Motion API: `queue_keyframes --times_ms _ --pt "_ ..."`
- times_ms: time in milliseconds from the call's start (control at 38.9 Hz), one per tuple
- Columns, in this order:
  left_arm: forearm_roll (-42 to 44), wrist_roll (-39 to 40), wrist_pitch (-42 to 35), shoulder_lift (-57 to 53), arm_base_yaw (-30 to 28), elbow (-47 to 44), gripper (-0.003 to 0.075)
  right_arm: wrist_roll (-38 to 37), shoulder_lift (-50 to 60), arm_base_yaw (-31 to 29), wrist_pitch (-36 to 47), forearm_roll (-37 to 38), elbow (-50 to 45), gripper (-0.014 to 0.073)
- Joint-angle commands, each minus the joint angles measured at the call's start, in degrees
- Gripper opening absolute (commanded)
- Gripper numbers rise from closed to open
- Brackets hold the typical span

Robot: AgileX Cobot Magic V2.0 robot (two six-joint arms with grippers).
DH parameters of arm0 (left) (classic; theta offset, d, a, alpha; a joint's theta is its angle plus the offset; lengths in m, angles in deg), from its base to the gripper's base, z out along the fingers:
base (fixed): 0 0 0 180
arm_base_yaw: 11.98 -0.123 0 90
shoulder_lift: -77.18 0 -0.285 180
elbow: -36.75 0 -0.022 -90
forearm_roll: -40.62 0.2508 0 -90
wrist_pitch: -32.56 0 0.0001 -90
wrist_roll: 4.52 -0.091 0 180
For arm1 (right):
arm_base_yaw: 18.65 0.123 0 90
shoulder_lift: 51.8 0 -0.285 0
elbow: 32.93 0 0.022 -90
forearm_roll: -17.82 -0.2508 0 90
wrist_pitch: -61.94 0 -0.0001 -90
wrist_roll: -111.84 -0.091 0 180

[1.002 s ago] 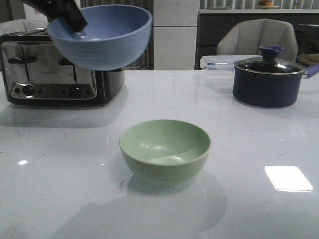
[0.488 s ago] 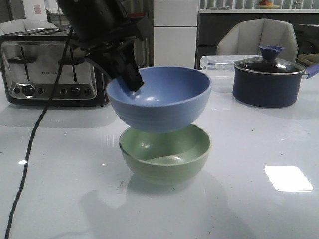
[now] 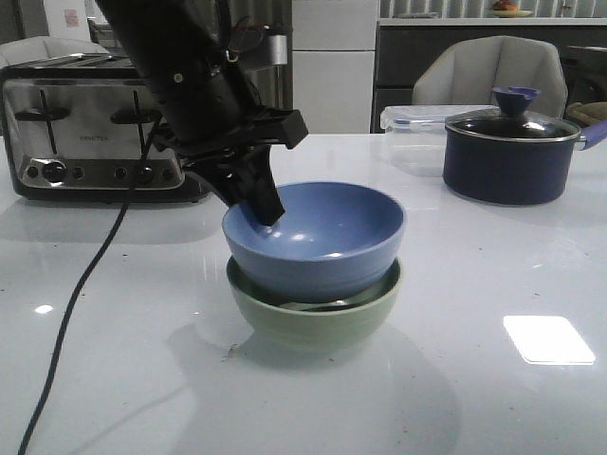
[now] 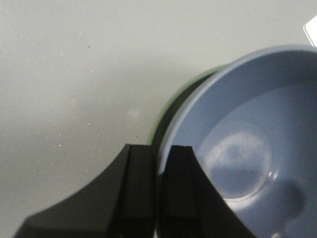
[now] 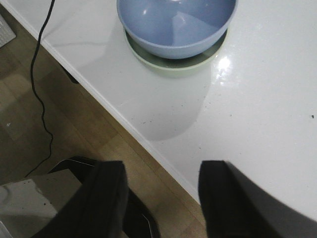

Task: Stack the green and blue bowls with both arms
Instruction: 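Lower the blue bowl into the green bowl and open the left gripper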

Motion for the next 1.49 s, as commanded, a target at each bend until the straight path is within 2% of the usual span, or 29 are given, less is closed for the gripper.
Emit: queue_keyframes --times_ms 0,360,411,488,565,617,668,925,1310,1465 --pt "-2.14 0.06 -2.54 -2.63 0.54 1.62 0.0098 0.04 0.25 -0.26 2.56 -0.87 1.52 0.0451" --pt "-0.82 0.06 -0.47 -0.54 0.54 1.62 0.0102 0.04 0.25 -0.26 2.56 -0.87 1.52 0.0451" --pt "-0.96 0.06 -0.46 -0.30 0.54 1.62 0.0122 0.04 0.25 -0.26 2.56 -0.87 1.52 0.0451" --pt "-0.96 0.06 -0.46 -0.30 0.54 1.62 0.0242 0.04 0.25 -0.26 2.56 -0.87 1.52 0.0451" --pt "-1.07 0.06 -0.35 -0.30 0.54 1.62 0.0397 0.04 0.25 -0.26 2.56 -0.87 1.52 0.0451" --pt "-1.15 0.06 -0.21 -0.30 0.54 1.62 0.0474 0.04 0.25 -0.26 2.56 -0.87 1.52 0.0451" --pt "-1.15 0.06 -0.21 -0.30 0.54 1.62 0.0510 0.04 0.25 -0.26 2.56 -0.87 1.52 0.0451" --pt "-0.46 -0.04 0.56 -2.94 0.43 1.71 0.0511 0.04 0.25 -0.26 2.56 -0.87 1.52 0.0451" --pt "3.58 -0.04 2.64 -20.77 0.43 1.62 0.0511 0.04 0.25 -0.26 2.56 -0.87 1.52 0.0451" --pt "3.83 -0.04 3.24 -29.42 0.43 -2.03 0.0511 0.04 0.25 -0.26 2.56 -0.87 1.52 0.0451"
